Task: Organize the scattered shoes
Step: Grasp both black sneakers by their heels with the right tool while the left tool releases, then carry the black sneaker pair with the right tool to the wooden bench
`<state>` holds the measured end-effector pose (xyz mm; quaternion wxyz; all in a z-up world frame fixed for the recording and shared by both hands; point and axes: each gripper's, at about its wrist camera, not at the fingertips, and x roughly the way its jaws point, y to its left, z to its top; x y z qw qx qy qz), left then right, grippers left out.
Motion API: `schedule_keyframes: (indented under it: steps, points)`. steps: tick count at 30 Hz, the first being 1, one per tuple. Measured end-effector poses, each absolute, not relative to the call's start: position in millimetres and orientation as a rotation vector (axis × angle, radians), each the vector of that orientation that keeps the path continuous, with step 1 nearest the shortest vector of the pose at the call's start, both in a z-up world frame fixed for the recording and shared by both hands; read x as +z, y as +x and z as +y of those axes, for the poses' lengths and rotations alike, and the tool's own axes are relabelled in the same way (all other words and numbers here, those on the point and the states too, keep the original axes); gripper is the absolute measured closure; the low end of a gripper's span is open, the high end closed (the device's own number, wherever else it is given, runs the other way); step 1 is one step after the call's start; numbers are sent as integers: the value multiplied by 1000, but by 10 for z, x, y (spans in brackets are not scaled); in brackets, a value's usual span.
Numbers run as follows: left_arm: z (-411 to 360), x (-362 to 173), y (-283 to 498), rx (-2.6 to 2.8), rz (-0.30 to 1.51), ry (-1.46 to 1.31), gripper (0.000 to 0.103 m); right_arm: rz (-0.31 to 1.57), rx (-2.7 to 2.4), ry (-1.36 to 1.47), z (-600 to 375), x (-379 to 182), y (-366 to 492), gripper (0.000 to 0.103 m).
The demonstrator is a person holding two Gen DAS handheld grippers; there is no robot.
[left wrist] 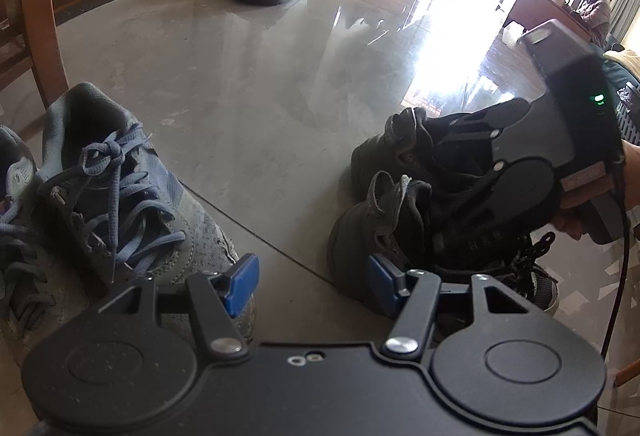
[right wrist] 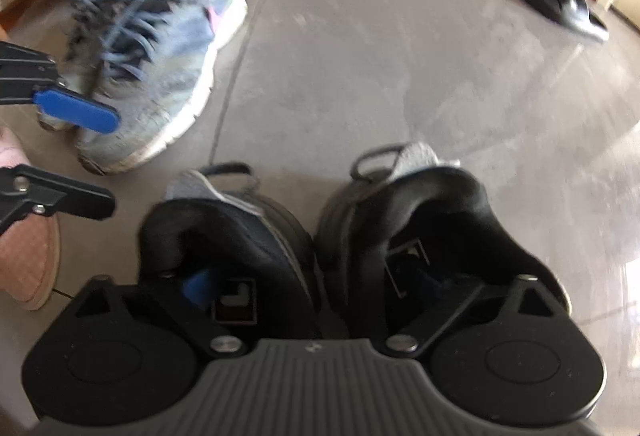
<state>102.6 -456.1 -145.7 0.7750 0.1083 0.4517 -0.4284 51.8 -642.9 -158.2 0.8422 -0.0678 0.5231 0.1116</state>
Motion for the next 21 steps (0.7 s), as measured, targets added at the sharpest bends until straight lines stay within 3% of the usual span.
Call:
schedule_keyframes:
  steps: [1,6,15,21]
  points:
    - [-4563,-1445,1021,-928,975,236,43,1097,233,-131,-6444,-1562,510,53]
    - [-4543,-1350,965,-931,950,250,43,998,234,-125,-6478,-1557,335,62]
    - [-4421,-1097,1016,-918,885,261,43,710,100,73,-6645,-1320,-76,65]
    - [-4205,-499,1200,-823,676,300,43,445,61,230,-6609,-912,-190,69]
